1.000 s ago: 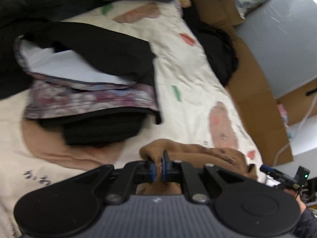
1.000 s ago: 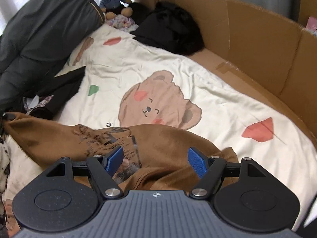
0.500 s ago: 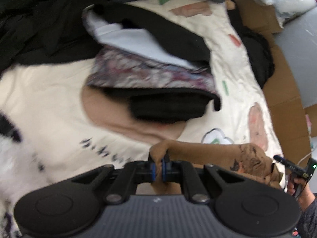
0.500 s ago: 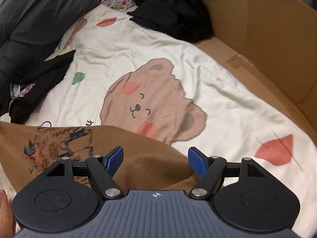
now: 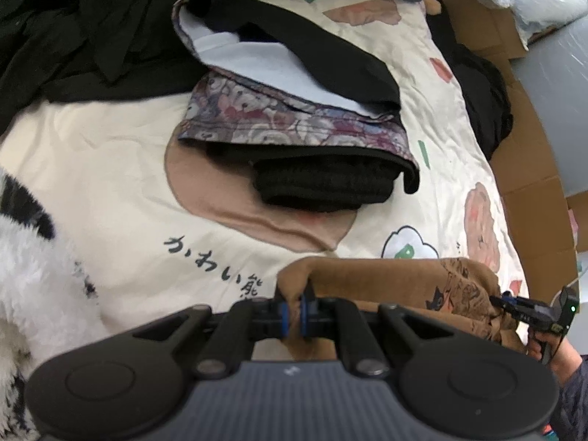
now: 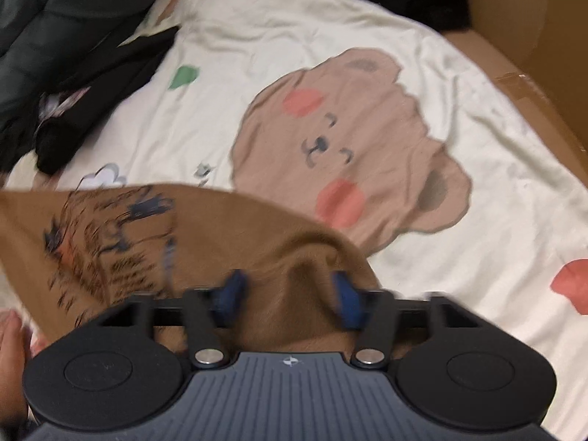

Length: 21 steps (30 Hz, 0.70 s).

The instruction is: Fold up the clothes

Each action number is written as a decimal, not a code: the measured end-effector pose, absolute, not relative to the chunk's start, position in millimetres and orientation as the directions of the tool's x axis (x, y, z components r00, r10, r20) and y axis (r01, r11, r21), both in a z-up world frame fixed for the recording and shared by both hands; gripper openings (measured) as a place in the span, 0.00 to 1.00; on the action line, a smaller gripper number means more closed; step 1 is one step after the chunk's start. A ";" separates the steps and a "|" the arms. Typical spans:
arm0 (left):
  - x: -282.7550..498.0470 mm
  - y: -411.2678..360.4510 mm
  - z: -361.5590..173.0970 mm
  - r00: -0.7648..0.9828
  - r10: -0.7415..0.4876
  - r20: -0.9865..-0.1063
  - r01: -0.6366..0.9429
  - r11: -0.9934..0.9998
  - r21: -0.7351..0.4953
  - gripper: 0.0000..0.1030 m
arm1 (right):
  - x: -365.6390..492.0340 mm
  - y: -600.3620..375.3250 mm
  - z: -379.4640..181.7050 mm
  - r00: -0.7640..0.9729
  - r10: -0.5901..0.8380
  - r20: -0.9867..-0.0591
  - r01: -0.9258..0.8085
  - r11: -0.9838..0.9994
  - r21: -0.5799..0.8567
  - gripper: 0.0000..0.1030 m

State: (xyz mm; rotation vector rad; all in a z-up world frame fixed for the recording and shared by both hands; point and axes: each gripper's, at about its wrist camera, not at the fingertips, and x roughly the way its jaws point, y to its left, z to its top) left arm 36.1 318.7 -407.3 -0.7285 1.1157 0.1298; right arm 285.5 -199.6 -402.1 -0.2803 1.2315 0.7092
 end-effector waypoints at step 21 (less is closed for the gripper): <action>189.7 210.9 -313.6 0.650 -0.334 -0.683 -0.110 0.848 -0.519 0.06 | 268.0 -339.0 -259.7 0.560 0.342 -0.755 -0.430 0.898 0.087 0.08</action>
